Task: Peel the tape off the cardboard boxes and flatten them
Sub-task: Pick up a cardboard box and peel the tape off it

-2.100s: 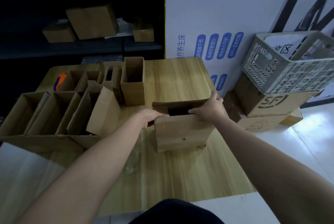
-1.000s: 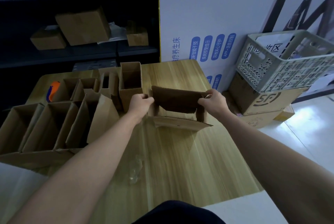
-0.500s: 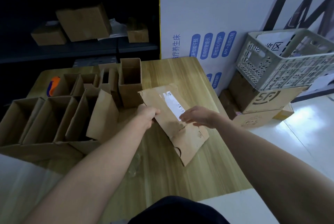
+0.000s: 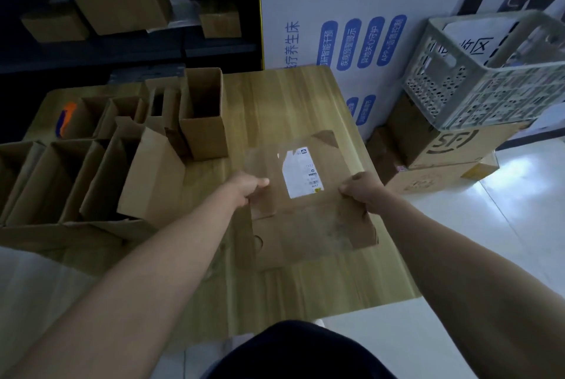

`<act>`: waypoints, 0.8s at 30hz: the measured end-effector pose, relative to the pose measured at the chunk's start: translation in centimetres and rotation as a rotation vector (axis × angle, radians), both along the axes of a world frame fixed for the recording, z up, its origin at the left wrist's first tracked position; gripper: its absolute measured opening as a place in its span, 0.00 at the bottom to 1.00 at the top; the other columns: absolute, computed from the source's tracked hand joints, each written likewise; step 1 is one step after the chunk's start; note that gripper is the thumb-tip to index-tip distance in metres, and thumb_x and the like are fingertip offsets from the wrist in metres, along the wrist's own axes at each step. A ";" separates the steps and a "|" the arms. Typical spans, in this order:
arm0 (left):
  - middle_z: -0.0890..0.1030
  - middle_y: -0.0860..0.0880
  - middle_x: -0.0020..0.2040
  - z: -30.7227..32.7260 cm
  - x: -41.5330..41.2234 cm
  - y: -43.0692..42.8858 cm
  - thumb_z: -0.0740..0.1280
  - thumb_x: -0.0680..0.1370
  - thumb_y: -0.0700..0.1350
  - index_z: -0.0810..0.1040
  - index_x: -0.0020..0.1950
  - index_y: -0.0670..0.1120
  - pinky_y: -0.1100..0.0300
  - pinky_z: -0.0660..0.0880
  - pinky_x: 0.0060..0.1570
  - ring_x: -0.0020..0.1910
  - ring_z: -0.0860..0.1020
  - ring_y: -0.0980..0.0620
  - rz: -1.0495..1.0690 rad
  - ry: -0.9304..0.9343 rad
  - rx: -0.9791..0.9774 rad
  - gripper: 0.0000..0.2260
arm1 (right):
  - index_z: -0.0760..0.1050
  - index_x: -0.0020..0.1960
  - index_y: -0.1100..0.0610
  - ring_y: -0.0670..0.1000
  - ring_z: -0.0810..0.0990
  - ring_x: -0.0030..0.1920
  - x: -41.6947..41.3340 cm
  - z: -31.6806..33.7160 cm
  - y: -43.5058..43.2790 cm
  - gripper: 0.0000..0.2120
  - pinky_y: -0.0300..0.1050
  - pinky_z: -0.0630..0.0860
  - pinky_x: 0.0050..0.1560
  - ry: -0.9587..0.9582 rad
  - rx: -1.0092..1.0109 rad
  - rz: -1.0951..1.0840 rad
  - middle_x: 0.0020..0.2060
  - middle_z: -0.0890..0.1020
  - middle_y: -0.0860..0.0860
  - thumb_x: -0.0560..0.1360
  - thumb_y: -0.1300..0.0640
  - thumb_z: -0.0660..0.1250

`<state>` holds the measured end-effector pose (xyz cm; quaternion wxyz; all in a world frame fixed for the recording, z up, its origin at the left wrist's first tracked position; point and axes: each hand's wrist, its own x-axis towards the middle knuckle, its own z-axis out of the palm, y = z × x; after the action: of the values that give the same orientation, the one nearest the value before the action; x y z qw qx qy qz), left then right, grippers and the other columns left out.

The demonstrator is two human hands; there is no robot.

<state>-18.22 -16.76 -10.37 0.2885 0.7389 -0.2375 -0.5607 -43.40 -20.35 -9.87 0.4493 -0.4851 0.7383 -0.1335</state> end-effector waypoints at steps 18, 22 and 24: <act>0.83 0.47 0.54 0.1 -7.1 -2.2 0.63 0.78 0.55 0.78 0.58 0.47 0.59 0.76 0.49 0.50 0.81 0.52 -0.095 0.368 -0.158 0.15 | 0.79 0.41 0.53 0.46 0.80 0.34 0.2 2.3 -5.7 0.08 0.38 0.75 0.29 -0.205 -0.346 -0.034 0.33 0.81 0.46 0.70 0.64 0.65; 0.83 0.53 0.44 3.9 -8.9 -3.8 0.70 0.60 0.68 0.78 0.55 0.52 0.59 0.74 0.48 0.43 0.81 0.54 -0.178 0.521 -0.330 0.30 | 0.77 0.39 0.55 0.45 0.76 0.32 3.1 5.7 -6.6 0.05 0.37 0.71 0.28 -0.129 -0.458 0.101 0.31 0.78 0.46 0.72 0.61 0.64; 0.81 0.47 0.48 4.6 -8.6 -4.3 0.67 0.60 0.69 0.77 0.60 0.51 0.50 0.72 0.52 0.47 0.78 0.48 -0.189 0.569 -0.376 0.34 | 0.78 0.39 0.56 0.49 0.79 0.34 4.5 6.7 -6.6 0.11 0.42 0.76 0.34 -0.239 -0.387 0.156 0.34 0.81 0.50 0.76 0.53 0.63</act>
<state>-26.84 -21.02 -5.73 0.4208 0.4621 -0.3140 -0.7147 -38.92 -26.95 -3.20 0.4411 -0.5983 0.6009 -0.2939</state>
